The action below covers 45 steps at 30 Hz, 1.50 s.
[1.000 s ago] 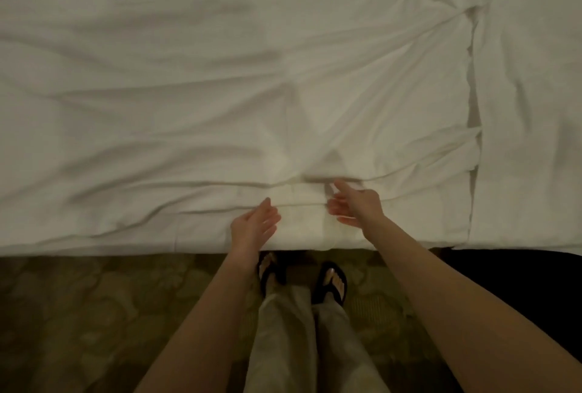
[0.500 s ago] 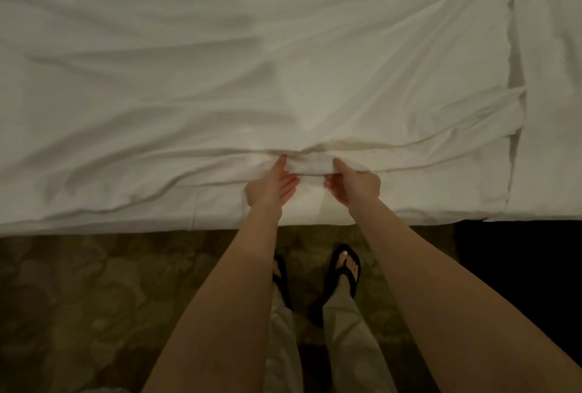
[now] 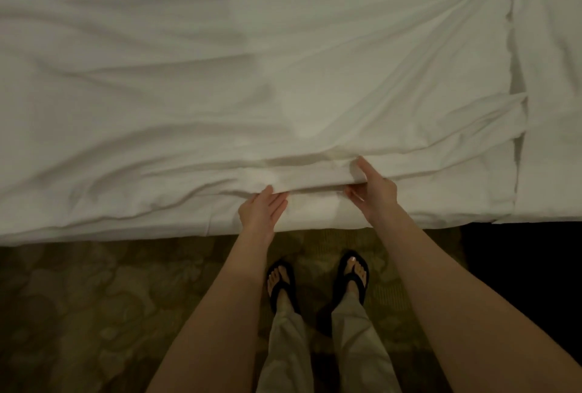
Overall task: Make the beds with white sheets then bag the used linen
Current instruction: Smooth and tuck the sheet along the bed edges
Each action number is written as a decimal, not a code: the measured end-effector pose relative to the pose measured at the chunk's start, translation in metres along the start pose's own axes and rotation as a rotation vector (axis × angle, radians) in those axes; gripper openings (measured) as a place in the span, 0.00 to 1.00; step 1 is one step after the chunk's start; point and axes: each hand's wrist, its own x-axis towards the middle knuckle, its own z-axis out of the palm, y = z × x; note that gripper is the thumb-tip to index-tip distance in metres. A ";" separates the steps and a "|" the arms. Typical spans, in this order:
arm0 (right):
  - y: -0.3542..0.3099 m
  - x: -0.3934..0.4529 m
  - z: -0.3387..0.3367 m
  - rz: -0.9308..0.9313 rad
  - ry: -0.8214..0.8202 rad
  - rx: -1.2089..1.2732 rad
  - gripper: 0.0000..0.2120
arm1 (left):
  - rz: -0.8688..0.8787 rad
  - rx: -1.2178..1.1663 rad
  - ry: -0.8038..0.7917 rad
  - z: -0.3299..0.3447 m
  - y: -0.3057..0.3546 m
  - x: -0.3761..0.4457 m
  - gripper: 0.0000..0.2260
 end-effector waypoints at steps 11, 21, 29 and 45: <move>0.014 -0.001 -0.017 -0.049 0.030 -0.122 0.06 | 0.008 0.071 -0.064 -0.020 0.005 -0.002 0.14; 0.025 -0.018 0.041 -0.835 -0.194 -1.013 0.11 | 0.745 0.862 0.198 -0.042 0.047 0.021 0.19; 0.021 0.012 0.052 -0.986 -0.207 -1.644 0.06 | 0.824 1.214 0.052 -0.059 0.074 0.055 0.08; 0.052 -0.020 0.010 0.063 -0.073 -0.027 0.27 | 0.071 -0.137 0.258 -0.083 0.035 0.013 0.18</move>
